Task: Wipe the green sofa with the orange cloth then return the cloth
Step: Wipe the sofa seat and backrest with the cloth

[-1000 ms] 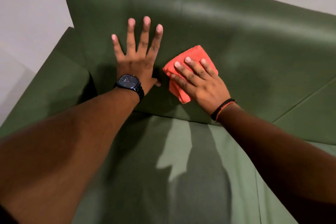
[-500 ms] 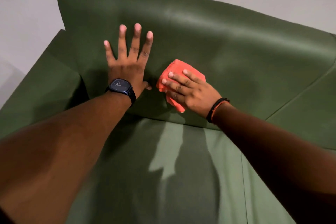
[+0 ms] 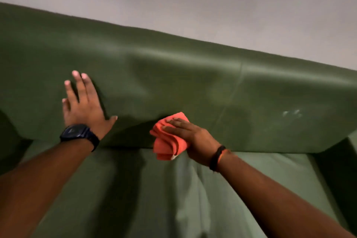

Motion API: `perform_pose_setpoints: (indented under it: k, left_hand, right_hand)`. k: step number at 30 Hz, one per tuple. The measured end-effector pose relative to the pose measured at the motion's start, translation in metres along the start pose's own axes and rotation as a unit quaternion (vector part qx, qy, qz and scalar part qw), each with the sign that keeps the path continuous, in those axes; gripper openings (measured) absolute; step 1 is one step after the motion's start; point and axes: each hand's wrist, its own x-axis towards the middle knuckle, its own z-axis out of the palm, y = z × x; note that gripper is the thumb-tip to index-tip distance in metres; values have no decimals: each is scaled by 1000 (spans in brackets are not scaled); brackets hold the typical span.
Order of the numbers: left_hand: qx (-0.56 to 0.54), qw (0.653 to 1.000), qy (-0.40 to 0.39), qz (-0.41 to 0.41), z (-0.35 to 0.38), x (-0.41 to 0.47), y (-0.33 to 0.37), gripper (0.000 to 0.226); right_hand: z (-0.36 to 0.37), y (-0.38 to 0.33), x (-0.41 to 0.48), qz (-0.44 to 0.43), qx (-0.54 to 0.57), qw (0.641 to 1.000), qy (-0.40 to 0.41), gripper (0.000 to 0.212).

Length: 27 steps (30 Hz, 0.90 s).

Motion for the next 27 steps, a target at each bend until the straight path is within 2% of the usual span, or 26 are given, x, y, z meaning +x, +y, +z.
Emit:
perform_pose_setpoints:
  k: [2, 4, 5, 7, 9, 11, 14, 16, 19, 22, 23, 25, 27]
  left_hand:
    - [4, 997, 14, 73, 8, -18, 48, 136]
    - [20, 985, 31, 171, 15, -35, 117, 129]
    - [21, 976, 37, 214, 18, -43, 154, 125]
    - [12, 965, 46, 259, 20, -54, 227, 120]
    - [6, 960, 45, 275, 19, -60, 300, 117]
    - [22, 956, 34, 290, 15, -63, 355, 115]
    - [71, 947, 21, 311, 18, -58, 404, 117]
    - [105, 951, 15, 292, 27, -52, 416, 124]
    - [139, 954, 14, 265, 38, -51, 419, 139]
    - [154, 952, 19, 263, 46, -50, 420, 148]
    - [154, 953, 22, 261, 49, -49, 420, 149]
    - [147, 954, 30, 259, 54, -46, 421, 150]
    - [145, 954, 35, 260, 56, -45, 419, 148]
  right_hand:
    - [-18, 31, -45, 85, 84, 979, 165, 42]
    - [-46, 68, -97, 218, 100, 921, 307, 34]
    - [-62, 89, -122, 259, 62, 896, 356, 44]
    - [-90, 128, -163, 315, 80, 827, 459, 61]
    - [-122, 173, -199, 397, 105, 733, 543, 63]
    - [-147, 208, -218, 447, 88, 662, 595, 65]
    - [-161, 244, -225, 495, 108, 622, 598, 72]
    - [-157, 257, -222, 523, 131, 624, 566, 80]
    - [-140, 263, -203, 521, 159, 650, 530, 82]
    - [-120, 255, -176, 522, 180, 633, 543, 89]
    - [-110, 249, -169, 515, 175, 642, 541, 92]
    - [-90, 235, -162, 482, 137, 700, 509, 95]
    - [-69, 226, -166, 416, 99, 789, 442, 95]
